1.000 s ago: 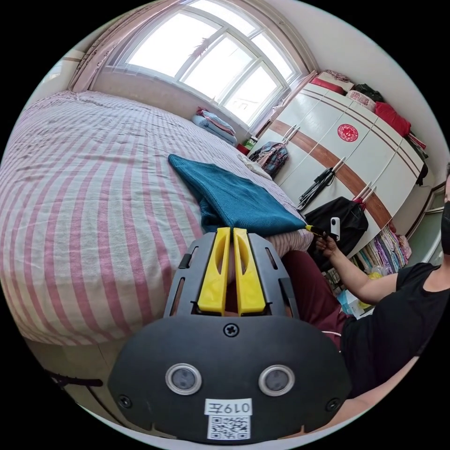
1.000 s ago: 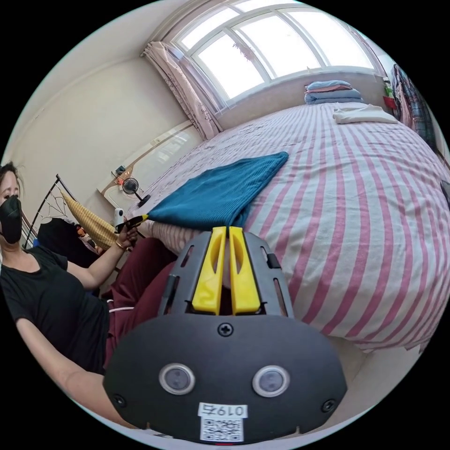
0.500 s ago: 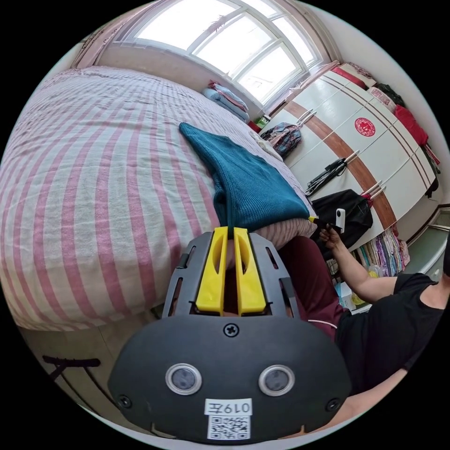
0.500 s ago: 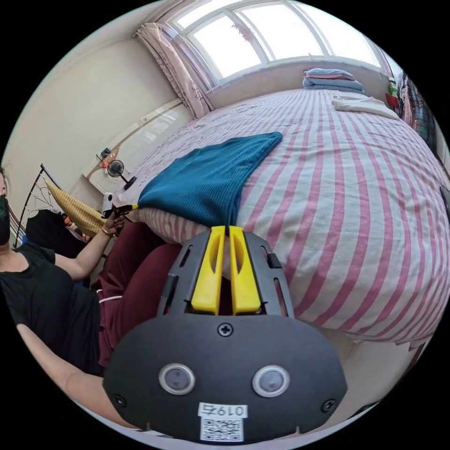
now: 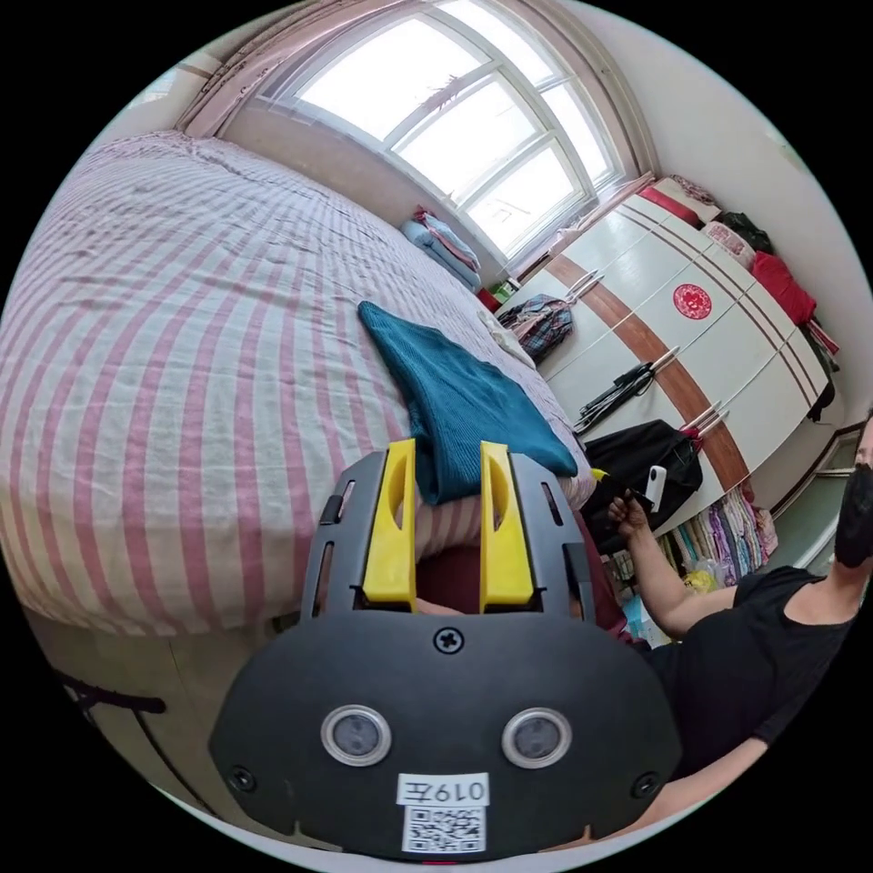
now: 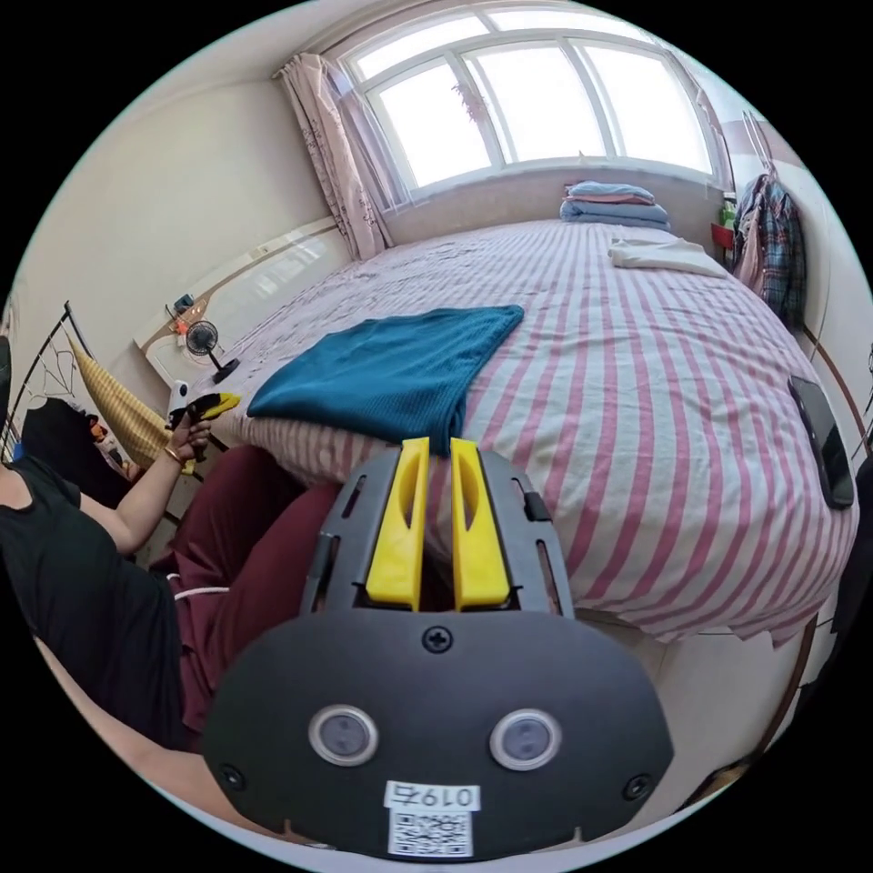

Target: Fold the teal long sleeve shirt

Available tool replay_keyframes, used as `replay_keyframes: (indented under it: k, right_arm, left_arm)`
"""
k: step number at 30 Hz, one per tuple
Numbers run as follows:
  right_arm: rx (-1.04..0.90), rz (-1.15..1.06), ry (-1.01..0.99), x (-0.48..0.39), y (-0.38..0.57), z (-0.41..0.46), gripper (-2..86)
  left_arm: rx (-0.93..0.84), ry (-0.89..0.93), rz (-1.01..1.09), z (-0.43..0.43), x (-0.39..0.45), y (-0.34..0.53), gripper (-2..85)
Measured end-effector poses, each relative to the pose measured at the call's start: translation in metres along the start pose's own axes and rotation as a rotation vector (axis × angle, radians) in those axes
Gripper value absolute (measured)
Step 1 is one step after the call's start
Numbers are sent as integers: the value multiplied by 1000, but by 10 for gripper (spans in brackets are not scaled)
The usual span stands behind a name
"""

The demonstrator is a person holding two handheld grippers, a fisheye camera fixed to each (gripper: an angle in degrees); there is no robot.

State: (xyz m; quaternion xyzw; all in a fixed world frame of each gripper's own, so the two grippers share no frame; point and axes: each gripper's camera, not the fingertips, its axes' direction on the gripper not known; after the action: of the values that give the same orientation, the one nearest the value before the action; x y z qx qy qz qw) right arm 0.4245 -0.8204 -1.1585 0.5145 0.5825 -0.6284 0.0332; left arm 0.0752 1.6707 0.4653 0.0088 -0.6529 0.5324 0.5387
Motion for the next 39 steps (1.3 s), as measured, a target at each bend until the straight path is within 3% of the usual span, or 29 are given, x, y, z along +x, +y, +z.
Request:
replay_keyframes:
  k: [11,19,27,30,35,39]
  right_arm:
    - [155,32,-14,-114,-59,17,15]
    - [21,-346,120,-265,-105,51,37]
    - [-45,-559,282,-368,-117,67,105]
    - [-40,-650,425,-404,-111,70,106]
    - [-32,-774,585,-455,-111,80,94]
    - [-65,-825,620,-491,-127,92,101]
  left_arm:
    - [-168,-131,-115,64,47,-71,59]
    - [-131,-134,-149,71,94,-77,32]
    - [-106,-146,-119,61,180,-74,78]
    - [-57,-229,89,53,253,-66,88]
    - [-199,-462,716,124,441,-17,108]
    - [-227,-522,911,174,519,8,113]
